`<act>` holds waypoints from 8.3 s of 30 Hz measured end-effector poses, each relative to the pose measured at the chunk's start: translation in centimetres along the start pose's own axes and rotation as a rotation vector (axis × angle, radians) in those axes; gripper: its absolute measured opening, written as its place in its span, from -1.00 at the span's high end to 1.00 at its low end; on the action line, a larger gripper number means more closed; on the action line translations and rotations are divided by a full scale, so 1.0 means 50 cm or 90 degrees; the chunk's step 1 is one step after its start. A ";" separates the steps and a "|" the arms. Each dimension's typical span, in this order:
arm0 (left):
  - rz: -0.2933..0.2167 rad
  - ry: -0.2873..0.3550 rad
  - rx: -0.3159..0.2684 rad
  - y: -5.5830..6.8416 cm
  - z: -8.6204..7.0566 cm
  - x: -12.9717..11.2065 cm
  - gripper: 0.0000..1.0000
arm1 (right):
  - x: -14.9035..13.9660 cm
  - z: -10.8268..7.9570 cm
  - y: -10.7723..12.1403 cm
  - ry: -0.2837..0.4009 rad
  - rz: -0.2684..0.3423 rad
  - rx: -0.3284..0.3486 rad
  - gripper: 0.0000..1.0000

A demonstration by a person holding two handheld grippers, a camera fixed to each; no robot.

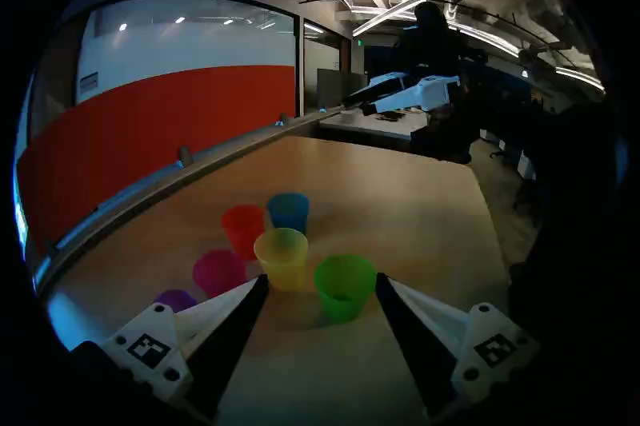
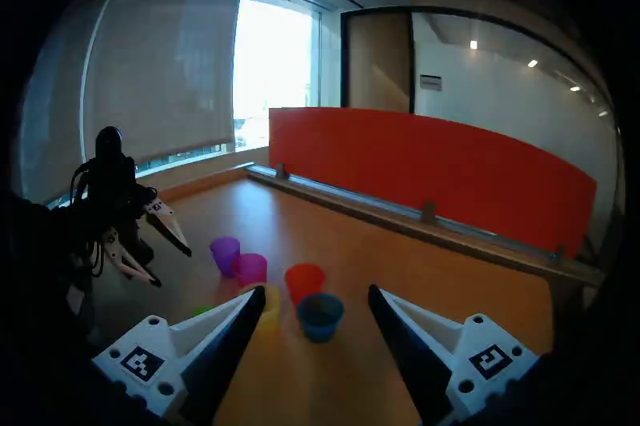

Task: Pour water

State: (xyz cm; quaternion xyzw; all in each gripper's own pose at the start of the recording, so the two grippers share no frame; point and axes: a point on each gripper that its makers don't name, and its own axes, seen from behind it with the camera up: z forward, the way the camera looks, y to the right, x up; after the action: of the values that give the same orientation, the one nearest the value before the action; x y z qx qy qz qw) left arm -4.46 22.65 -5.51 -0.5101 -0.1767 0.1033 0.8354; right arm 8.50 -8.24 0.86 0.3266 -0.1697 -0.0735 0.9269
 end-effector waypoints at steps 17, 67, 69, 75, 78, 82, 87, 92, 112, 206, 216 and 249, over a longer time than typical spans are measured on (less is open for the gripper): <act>0.018 -0.057 -0.043 0.035 0.088 -0.089 -0.99 | -0.015 0.014 0.014 -0.010 -0.005 -0.006 -0.99; 0.036 -0.067 -0.051 0.050 0.199 -0.096 -0.70 | -0.050 0.030 0.036 -0.029 -0.012 -0.014 -0.99; 0.035 -0.056 -0.046 0.045 0.190 -0.083 -0.70 | -0.053 0.034 0.036 -0.031 -0.012 -0.013 -0.99; 0.020 -0.033 -0.030 0.028 0.159 -0.048 -0.69 | -0.063 0.050 0.033 -0.035 -0.010 -0.007 -0.99; 0.014 -0.032 -0.015 0.013 0.144 -0.039 -0.69 | -0.073 0.058 0.033 -0.039 -0.010 -0.005 -1.00; 0.017 -0.020 0.005 -0.005 0.124 -0.022 -0.69 | -0.084 0.070 0.033 -0.044 -0.013 -0.004 -1.00; 0.023 0.001 0.036 -0.030 0.100 0.004 -0.70 | -0.100 0.087 0.031 -0.052 -0.015 0.000 -1.00; 0.016 0.026 0.057 -0.047 0.080 0.031 -0.70 | -0.119 0.107 0.031 -0.061 -0.014 0.003 -1.00; -0.026 0.133 0.123 -0.097 -0.012 0.119 -0.69 | -0.189 0.184 0.027 -0.096 -0.009 0.019 -0.99; -0.057 0.195 0.203 -0.146 -0.096 0.095 -0.73 | 0.005 0.213 -0.052 0.047 -0.041 0.052 -0.81; -0.060 0.206 0.200 -0.138 -0.095 0.100 -0.73 | 0.054 0.196 -0.072 0.093 -0.050 0.059 -0.81; -0.051 0.212 0.157 -0.106 -0.067 0.112 -0.73 | 0.180 0.153 -0.109 0.199 -0.101 0.078 -0.81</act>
State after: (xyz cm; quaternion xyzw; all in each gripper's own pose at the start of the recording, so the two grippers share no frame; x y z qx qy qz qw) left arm 1.96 19.49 -1.14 -0.4066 -0.0421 0.0054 0.9126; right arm 13.95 -19.16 5.40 0.4021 -0.0013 -0.0843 0.9117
